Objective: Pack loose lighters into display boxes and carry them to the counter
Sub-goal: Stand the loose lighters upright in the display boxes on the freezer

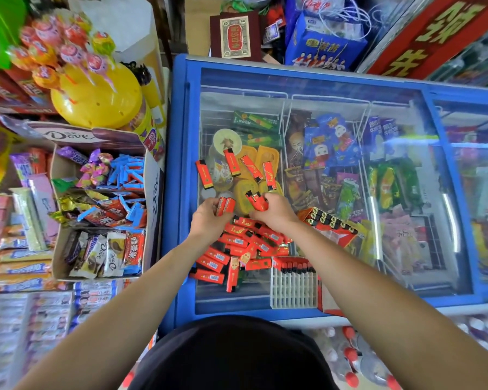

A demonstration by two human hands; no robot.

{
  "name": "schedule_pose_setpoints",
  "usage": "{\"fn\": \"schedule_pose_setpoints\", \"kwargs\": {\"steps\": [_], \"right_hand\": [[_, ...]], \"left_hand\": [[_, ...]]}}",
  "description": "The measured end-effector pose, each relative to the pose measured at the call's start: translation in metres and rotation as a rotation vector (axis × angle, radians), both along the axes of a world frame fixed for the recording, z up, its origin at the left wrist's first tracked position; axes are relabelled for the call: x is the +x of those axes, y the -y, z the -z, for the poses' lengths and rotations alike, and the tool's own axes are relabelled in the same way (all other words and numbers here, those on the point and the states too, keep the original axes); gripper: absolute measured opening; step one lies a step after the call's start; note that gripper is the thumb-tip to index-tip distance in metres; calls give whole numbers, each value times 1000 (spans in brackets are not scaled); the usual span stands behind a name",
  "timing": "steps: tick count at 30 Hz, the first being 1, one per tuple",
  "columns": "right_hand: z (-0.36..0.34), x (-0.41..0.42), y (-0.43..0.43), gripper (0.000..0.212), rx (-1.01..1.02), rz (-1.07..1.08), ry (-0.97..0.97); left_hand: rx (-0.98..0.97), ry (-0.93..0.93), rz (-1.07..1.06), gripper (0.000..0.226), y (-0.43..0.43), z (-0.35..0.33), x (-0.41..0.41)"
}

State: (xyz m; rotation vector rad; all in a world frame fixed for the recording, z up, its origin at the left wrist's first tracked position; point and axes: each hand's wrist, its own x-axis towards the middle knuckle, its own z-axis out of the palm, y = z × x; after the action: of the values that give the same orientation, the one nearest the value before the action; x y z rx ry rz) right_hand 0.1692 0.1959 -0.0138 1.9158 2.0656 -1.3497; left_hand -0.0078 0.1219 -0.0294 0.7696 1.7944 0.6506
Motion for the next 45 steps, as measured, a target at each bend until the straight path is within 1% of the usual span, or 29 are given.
{"fn": "schedule_pose_setpoints", "kwargs": {"steps": [2,5,7,8,11,13,16,19,21,23,24,26,28,30,32,34,35,36,39,41,45], "right_hand": [[-10,3,3,19,-45,101,-99],[-28,10,12,17,-148,278,-306],[-39,18,21,22,-218,373,-455],[-44,22,27,22,-231,415,-496],[-54,38,47,20,-226,487,-536],[-60,52,59,19,-205,498,-544],[-67,80,72,10,-105,472,-415],[-71,110,80,11,7,492,-298],[-75,128,82,14,51,565,-277],[-75,147,83,18,109,617,-237],[-74,156,83,22,140,620,-204],[-66,171,82,37,195,587,-123],[-59,181,80,42,247,546,-16],[-54,186,76,38,297,496,54],[-51,184,74,35,321,470,63],[-47,180,73,42,377,444,93],[-44,178,73,45,407,434,129],[-41,176,74,43,431,432,167],[-34,176,77,26,453,460,226],[-29,179,79,21,468,473,236],[-23,182,79,25,450,490,192]], "left_hand": [[50,-96,71,35,-1,-1,1],[146,-238,259,44,-5,-1,0],[190,-281,413,48,-12,-2,0],[192,-294,490,49,-15,-2,-1],[140,-343,698,54,-23,-1,-1],[114,-420,809,61,-24,-1,2],[102,-525,883,66,-26,-2,9],[60,-533,890,66,-28,-3,17],[43,-511,878,67,-30,-1,19],[43,-498,879,61,-29,0,21],[43,-502,884,57,-28,1,22],[45,-509,877,56,-25,2,22],[57,-496,854,53,-22,3,20],[51,-484,826,42,-22,1,19],[41,-461,776,33,-20,-4,19],[58,-434,717,28,-18,-12,21],[69,-416,687,26,-16,-16,22],[80,-399,665,25,-14,-21,24],[92,-326,619,29,-4,-32,31],[91,-274,584,30,4,-39,36],[86,-175,544,23,20,-51,48]]}}
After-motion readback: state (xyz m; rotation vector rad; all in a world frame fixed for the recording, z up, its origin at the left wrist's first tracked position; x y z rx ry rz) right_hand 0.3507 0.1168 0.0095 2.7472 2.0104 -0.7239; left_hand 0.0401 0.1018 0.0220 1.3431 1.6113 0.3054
